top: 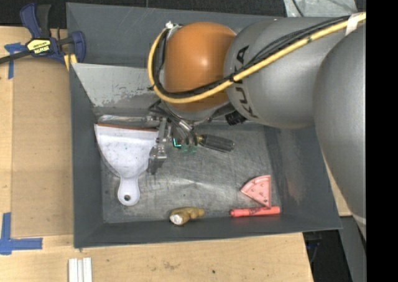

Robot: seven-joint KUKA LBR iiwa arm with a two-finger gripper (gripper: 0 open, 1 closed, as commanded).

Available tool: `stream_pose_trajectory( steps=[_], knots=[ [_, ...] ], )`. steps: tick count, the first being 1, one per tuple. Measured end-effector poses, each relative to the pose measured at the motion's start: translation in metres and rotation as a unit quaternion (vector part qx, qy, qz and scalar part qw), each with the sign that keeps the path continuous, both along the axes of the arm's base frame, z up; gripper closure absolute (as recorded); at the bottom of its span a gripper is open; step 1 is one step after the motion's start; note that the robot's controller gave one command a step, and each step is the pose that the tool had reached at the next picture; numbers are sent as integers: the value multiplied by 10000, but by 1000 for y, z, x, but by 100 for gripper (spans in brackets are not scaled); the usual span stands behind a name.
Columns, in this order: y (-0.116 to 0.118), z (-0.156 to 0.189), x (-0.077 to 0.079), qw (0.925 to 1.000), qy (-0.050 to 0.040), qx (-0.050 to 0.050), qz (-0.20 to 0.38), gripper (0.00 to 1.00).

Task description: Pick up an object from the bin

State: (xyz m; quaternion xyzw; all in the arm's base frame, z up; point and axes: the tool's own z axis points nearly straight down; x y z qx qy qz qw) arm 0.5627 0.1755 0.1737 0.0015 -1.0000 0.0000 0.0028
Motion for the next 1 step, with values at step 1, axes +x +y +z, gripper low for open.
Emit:
stream_pose_trajectory(
  steps=[1],
  knots=[
    [-1,4,2,10000,-40,8,-11,0]
  ],
)
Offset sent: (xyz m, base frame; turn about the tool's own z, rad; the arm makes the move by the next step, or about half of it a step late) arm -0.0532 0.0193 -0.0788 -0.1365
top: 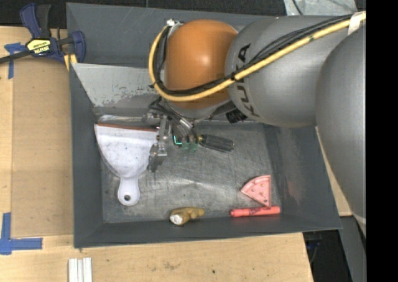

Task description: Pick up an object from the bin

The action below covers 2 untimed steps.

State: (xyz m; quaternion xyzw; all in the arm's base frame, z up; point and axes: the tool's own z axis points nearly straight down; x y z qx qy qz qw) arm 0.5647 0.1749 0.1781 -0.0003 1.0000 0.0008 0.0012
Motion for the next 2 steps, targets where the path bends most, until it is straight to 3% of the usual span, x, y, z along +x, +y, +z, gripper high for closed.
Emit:
stream_pose_trajectory(
  steps=[1,2],
  knots=[
    [10,-43,-28,9993,-23,-2,365,0],
    [9,-62,-42,9960,28,-14,889,0]
  ],
)
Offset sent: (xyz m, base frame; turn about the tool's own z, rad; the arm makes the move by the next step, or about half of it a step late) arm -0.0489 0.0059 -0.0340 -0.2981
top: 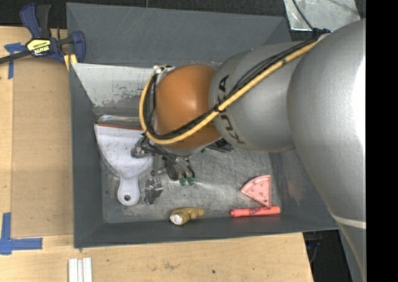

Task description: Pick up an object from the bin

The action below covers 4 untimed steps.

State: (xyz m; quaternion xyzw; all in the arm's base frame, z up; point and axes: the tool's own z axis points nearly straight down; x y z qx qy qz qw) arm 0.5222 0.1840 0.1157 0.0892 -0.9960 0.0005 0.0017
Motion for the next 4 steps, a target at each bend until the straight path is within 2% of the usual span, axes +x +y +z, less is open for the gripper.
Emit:
stream_pose_trajectory(
  steps=[1,2,3,4],
  knots=[
    [-7,-38,29,9727,38,9,-2318,100],
    [-7,-38,29,9727,38,10,-2321,100],
    [-49,-14,27,9628,12,9,-2703,100],
    [-56,-42,-31,9555,-52,28,-2949,0]
  ],
)
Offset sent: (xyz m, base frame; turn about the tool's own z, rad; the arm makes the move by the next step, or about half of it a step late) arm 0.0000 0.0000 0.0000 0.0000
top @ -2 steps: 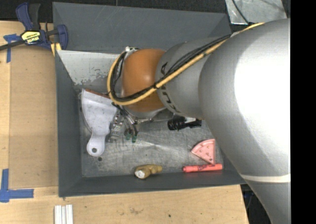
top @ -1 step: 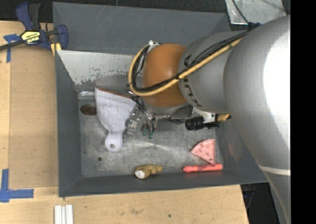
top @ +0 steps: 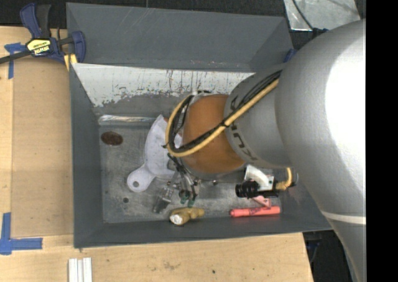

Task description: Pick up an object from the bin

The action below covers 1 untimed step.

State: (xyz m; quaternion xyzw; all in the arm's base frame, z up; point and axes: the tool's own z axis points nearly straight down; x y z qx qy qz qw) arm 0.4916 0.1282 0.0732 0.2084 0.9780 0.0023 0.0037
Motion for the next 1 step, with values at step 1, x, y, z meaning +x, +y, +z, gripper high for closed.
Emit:
stream_pose_trajectory(
  steps=[1],
  knots=[
    [0,0,0,10000,-1,2,-6,0]
  ],
)
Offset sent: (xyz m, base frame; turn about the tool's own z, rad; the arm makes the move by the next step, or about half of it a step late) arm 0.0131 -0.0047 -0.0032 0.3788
